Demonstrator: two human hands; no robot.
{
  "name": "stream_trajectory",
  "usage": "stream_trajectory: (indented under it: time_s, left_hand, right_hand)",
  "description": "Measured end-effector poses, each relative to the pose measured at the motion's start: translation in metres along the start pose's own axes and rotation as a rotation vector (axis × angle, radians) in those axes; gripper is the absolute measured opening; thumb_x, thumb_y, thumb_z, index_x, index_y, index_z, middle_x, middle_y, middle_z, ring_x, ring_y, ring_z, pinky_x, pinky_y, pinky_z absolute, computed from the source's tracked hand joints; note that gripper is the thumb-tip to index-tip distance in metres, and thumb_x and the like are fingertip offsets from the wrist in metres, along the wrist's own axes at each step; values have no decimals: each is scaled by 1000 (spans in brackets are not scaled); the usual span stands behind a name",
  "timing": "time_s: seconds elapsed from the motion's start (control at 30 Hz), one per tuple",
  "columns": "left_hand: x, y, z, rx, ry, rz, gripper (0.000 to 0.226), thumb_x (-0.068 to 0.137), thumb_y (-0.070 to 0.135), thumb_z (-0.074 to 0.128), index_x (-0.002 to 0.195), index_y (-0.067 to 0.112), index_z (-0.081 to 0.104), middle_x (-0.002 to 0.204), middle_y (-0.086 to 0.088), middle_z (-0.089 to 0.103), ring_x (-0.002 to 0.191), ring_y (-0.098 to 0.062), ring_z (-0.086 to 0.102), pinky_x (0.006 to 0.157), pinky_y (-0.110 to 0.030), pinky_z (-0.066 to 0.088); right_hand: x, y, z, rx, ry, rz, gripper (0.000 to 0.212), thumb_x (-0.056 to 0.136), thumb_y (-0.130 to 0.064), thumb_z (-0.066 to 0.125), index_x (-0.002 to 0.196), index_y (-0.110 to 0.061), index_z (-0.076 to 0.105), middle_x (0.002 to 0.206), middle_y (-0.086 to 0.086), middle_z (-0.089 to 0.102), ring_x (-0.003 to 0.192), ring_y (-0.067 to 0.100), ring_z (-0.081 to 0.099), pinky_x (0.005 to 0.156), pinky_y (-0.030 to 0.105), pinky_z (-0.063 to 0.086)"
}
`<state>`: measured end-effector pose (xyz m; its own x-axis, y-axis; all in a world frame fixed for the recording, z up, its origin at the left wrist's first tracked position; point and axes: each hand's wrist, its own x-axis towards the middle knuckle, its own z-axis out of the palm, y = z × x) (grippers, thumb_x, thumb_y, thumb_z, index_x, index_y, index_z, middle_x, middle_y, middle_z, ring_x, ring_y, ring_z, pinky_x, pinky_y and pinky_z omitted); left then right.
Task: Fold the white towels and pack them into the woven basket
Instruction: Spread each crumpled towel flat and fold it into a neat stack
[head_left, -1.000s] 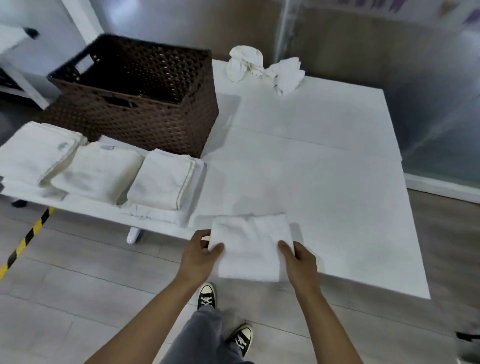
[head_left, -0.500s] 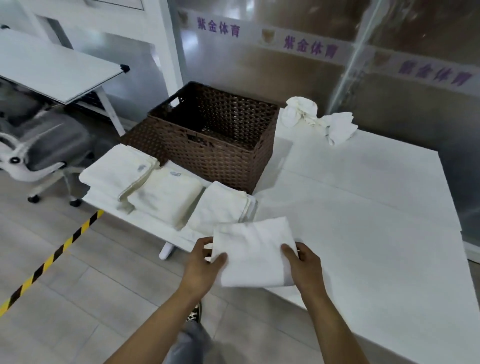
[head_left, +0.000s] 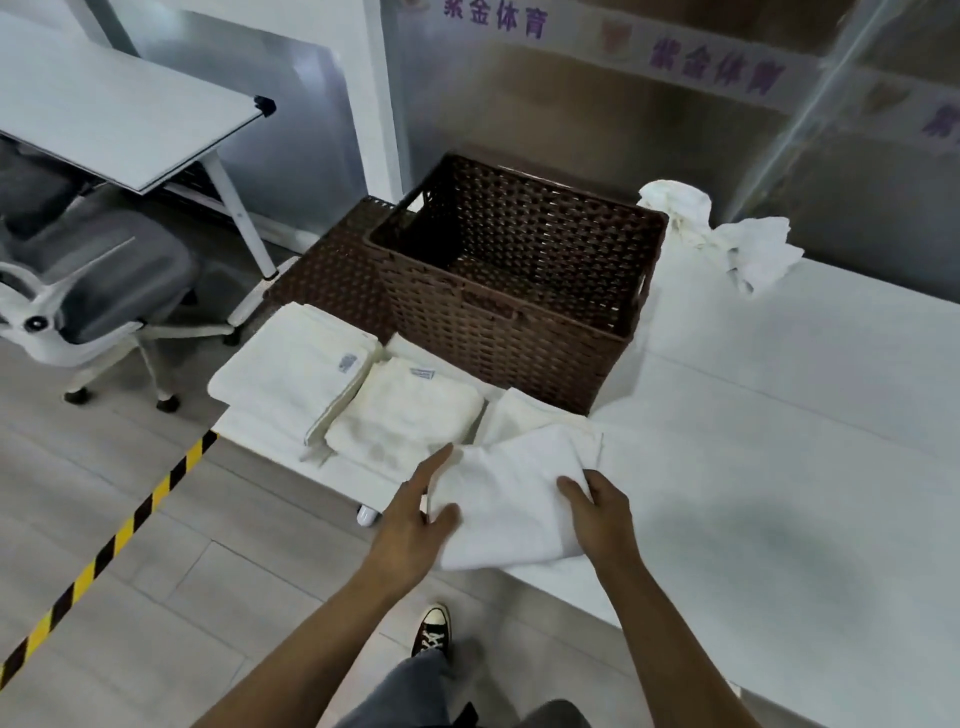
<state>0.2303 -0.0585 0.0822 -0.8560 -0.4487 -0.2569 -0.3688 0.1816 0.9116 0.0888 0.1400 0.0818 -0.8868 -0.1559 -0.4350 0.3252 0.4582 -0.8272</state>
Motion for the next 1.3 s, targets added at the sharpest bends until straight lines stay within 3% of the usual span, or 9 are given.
stream_trajectory:
  time_s: [0.17,0.3,0.53,0.63,0.73,0.9,1.07,1.17,1.3]
  left_hand:
    - [20,-13,-31,114,21,-1,43,94,25,64,123,54,55,112,2,55,96,-8,56,84,-25,45]
    - [29,-21,-48,77,61,-63,40,94,18,61,118,49,58,113,2,49,76,-12,61,71,-16,50]
    - [46,-23,-68,22,182,-194,46,93,9,67,125,41,58,117,4,49,80,-10,69,70,-21,58]
    - [58,-22,-66,-23,284,-248,47,90,6,70,124,37,59,115,0,51,75,-10,70,67,-21,57]
    - [70,-27,-62,-18,326,-296,49,88,9,74,124,38,58,112,1,52,73,-9,71,65,-18,53]
    - [74,-53,-51,258,344,-332,54,84,31,79,129,42,51,118,4,46,102,-15,58,85,-27,52]
    - [76,-60,-52,813,394,-213,69,77,50,79,140,35,53,159,-12,28,138,-42,36,104,-53,45]
    - [80,-68,-53,1020,329,-93,71,88,53,65,151,27,44,166,-13,20,150,-45,19,112,-58,34]
    - [85,-67,-57,1098,234,-89,68,94,53,38,153,21,40,163,-13,28,149,-45,23,116,-60,31]
  right_hand:
    - [22,-24,37,-113,-23,-78,19,97,-35,65,85,-21,67,87,-8,70,87,13,63,75,30,44]
    - [50,-53,65,-197,-93,-210,30,97,-37,66,78,-14,61,75,-1,66,78,17,63,70,27,45]
    - [112,-118,124,-394,-319,-349,11,95,-28,69,88,-25,61,71,-12,59,66,3,55,65,27,41]
    - [135,-135,147,-418,-380,-374,9,95,-29,68,95,-20,68,75,-12,61,73,12,57,73,28,44]
    - [155,-139,168,-486,-400,-392,26,96,-31,68,115,-14,70,94,-3,66,94,20,59,87,32,49]
    - [167,-111,193,-697,-336,-581,41,89,-30,69,129,-27,60,126,2,63,116,26,56,102,47,42]
    - [149,-82,180,-921,-316,-853,50,89,-35,61,138,-24,57,137,1,59,125,26,53,102,44,39]
    - [146,-68,177,-993,-390,-820,55,96,-45,52,147,-27,49,153,1,49,145,22,38,120,42,24]
    - [142,-74,177,-969,-395,-819,57,101,-45,48,154,-27,40,162,2,37,151,20,28,125,38,12]
